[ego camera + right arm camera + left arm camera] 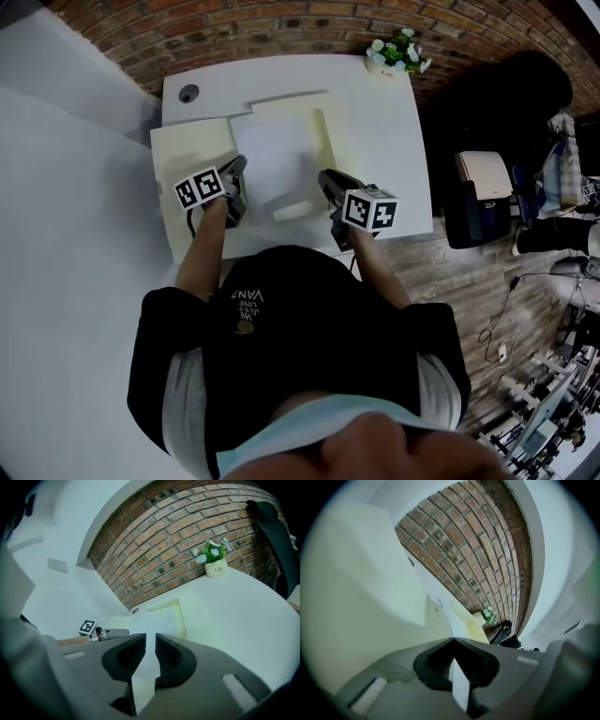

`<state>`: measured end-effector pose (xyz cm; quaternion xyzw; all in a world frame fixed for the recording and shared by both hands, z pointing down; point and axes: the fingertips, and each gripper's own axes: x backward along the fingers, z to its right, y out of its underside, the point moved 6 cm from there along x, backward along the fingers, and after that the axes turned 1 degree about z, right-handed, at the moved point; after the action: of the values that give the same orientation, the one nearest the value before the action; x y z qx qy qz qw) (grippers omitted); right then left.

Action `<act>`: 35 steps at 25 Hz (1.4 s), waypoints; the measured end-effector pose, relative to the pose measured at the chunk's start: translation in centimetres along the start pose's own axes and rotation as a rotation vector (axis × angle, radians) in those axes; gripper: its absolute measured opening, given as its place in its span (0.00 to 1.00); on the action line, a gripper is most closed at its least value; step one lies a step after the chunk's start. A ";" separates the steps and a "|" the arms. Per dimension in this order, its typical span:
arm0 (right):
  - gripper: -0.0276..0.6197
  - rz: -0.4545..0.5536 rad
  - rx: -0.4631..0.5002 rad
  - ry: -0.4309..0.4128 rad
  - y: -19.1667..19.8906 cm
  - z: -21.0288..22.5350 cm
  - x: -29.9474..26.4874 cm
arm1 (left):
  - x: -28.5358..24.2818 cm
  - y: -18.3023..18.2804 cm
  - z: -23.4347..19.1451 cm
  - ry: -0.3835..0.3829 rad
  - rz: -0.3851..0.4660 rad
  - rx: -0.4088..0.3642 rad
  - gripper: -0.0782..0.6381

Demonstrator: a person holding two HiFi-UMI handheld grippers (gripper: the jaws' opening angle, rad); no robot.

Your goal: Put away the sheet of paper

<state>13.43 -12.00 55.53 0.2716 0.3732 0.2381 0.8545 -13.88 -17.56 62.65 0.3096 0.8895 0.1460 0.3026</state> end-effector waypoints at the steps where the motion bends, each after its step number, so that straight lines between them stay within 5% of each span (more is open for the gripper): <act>1: 0.14 0.000 0.001 0.003 -0.1 0.2 0.1 | -0.2 0.1 0.1 0.000 -0.002 0.001 0.11; 35: 0.14 0.011 -0.002 0.037 -0.6 2.6 2.2 | -4.7 2.5 2.0 0.032 -0.024 0.058 0.11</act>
<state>16.83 -11.90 55.49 0.2684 0.3871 0.2480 0.8465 -8.50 -18.52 64.32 0.3050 0.9018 0.1215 0.2810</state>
